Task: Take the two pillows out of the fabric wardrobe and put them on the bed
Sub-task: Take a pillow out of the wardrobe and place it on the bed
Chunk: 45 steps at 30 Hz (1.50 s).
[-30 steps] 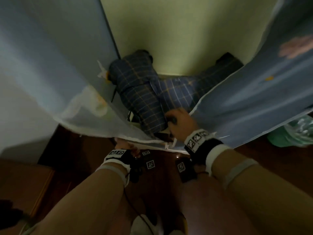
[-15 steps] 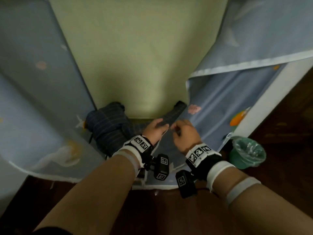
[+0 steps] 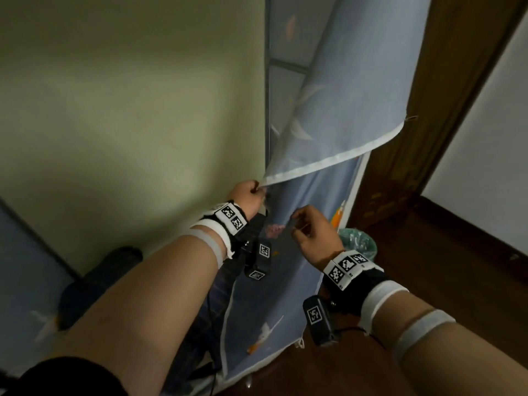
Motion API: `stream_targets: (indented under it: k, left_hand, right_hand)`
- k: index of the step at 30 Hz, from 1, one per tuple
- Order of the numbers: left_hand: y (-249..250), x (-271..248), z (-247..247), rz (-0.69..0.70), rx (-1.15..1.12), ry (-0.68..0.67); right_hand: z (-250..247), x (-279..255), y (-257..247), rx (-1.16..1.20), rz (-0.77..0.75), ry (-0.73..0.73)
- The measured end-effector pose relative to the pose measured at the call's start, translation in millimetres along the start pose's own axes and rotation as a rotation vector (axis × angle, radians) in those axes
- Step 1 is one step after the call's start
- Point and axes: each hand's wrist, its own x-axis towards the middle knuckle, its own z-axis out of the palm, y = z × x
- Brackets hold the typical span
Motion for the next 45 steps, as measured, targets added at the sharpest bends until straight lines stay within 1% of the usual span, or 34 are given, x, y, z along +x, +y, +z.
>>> stream_targets:
  k: [2, 3, 6, 8, 9, 10, 12, 13, 15, 17, 19, 21, 22, 24, 25, 26, 29, 32, 34, 36, 40, 42, 45]
  left_hand:
    - [1.4, -4.5, -11.8, 0.003, 0.042, -0.055]
    - [5.8, -9.9, -19.1, 0.011, 0.017, -0.086]
    - [26.3, -36.4, -41.9, -0.012, -0.111, -0.249]
    - [41.9, -54.5, -53.6, -0.004, -0.164, -0.35]
    - [51.5, -62.8, -58.1, 0.035, -0.165, -0.381]
    - [62.1, -70.2, -60.7, 0.098, -0.126, -0.383]
    - [84.1, -81.5, -57.5, 0.248, -0.012, -0.352]
    - [94.9, -87.6, -50.4, 0.293, 0.014, -0.358]
    - [116.3, -102.3, -25.2, 0.343, 0.022, -0.415]
    - [133.4, -117.4, 7.8, 0.387, 0.002, -0.481]
    - [141.5, -126.6, 39.2, 0.419, -0.021, -0.496]
    - [141.6, -132.7, 60.9, 0.391, -0.13, -0.505]
    - [139.5, -136.5, 68.8, 0.349, -0.217, -0.546]
    - [130.4, -141.8, 80.3, 0.264, -0.332, -0.618]
    - [124.3, -143.4, 83.5, 0.226, -0.361, -0.613]
    - [116.3, -144.3, 85.4, 0.19, -0.382, -0.586]
    - [83.3, -143.4, 80.9, 0.02, -0.455, -0.455]
    - [36.9, -141.9, 66.2, -0.177, -0.501, -0.339]
    - [-2.2, -140.4, 52.3, -0.303, -0.491, -0.294]
    - [-50.1, -136.7, 41.3, -0.419, -0.459, -0.265]
    - [-149.6, -126.2, 29.8, -0.607, -0.37, -0.229]
    - [-197.5, -119.6, 27.3, -0.666, -0.301, -0.218]
    - [-271.9, -101.7, 30.0, -0.67, -0.127, -0.23]
  right_hand:
    - [7.4, -1.4, -9.2, -0.005, 0.039, 0.006]
    - [12.0, -2.4, -14.7, 0.0, 0.055, 0.016]
    - [23.6, -6.3, -31.3, 0.025, 0.109, 0.039]
    - [25.3, -10.9, -42.6, 0.091, 0.14, 0.028]
    - [23.8, -14.5, -45.0, 0.141, 0.146, 0.021]
    - [19.7, -20.5, -47.9, 0.188, 0.132, 0.021]
    - [5.4, -35.3, -45.9, 0.243, 0.109, 0.02]
    - [-3.9, -45.4, -44.0, 0.251, 0.12, 0.028]
    - [-23.4, -67.2, -31.3, 0.217, 0.215, 0.044]
    - [-42.3, -87.7, -16.2, 0.117, 0.321, 0.1]
    - [-61.2, -103.9, -0.1, 0.035, 0.405, 0.14]
    - [-78.1, -114.9, 16.3, 0.011, 0.551, 0.156]
    - [-84.8, -119.7, 25.6, 0.018, 0.631, 0.157]
    - [-92.2, -128.1, 42.3, 0.032, 0.787, 0.129]
    - [-92.0, -131.1, 50.2, 0.035, 0.836, 0.094]
    - [-90.1, -134.6, 51.5, 0.042, 0.854, 0.042]
    - [-69.8, -139.9, 36.3, 0.198, 0.804, -0.159]
    - [-34.8, -135.5, 14.2, 0.393, 0.745, -0.391]
    - [-6.4, -128.9, 5.1, 0.475, 0.713, -0.484]
    - [24.2, -123.2, -1.9, 0.549, 0.721, -0.485]
    - [91.4, -113.2, -3.8, 0.641, 0.82, -0.388]
    - [128.3, -108.9, 8.3, 0.663, 0.888, -0.374]
    - [185.6, -104.6, 28.7, 0.701, 0.992, -0.364]
